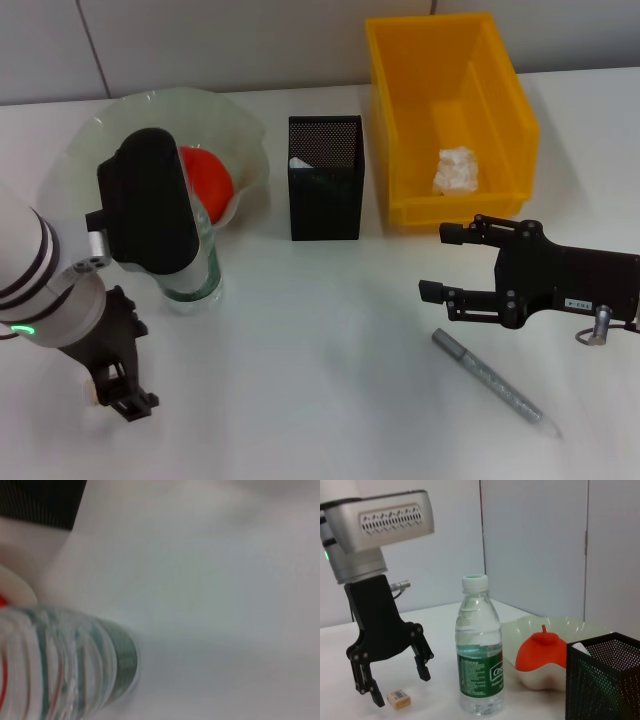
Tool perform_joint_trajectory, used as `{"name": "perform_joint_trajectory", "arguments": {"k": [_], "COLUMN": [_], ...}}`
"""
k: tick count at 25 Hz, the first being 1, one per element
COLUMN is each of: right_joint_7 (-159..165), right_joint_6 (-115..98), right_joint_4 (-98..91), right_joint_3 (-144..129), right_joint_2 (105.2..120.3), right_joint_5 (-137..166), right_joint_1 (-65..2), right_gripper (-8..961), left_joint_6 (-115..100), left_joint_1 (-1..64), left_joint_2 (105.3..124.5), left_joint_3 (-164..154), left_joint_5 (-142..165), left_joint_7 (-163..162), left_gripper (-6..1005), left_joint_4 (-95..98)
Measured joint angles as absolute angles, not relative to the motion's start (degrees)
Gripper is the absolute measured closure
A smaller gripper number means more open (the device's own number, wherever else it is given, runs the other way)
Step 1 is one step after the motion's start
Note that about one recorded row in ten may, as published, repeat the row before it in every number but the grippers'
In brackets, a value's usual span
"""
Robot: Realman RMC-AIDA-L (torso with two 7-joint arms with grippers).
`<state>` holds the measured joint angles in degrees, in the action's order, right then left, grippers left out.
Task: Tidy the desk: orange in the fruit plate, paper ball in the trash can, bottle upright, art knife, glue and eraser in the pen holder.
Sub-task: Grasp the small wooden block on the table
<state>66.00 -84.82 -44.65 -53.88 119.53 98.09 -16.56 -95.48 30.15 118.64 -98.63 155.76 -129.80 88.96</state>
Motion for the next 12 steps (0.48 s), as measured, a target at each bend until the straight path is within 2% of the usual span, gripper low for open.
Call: {"name": "perform_joint_trajectory", "arguments": {"k": [12], "right_joint_7": [66.0], "right_joint_6": [-84.8], "right_joint_4": [-44.6], "right_joint_3": [-54.3], "right_joint_2": [119.53], "right_joint_5": [98.1], "right_joint_1": [-16.6], "right_gripper": [191], "left_joint_6": [-92.6], "left_joint_1": [31.1], "left_joint_2": [118.65], "left_joint_3": [-97.8], "left_joint_5": [157.8], "left_joint_7": [-130.1], "left_gripper": [203], "left_joint_4": [83.2]}}
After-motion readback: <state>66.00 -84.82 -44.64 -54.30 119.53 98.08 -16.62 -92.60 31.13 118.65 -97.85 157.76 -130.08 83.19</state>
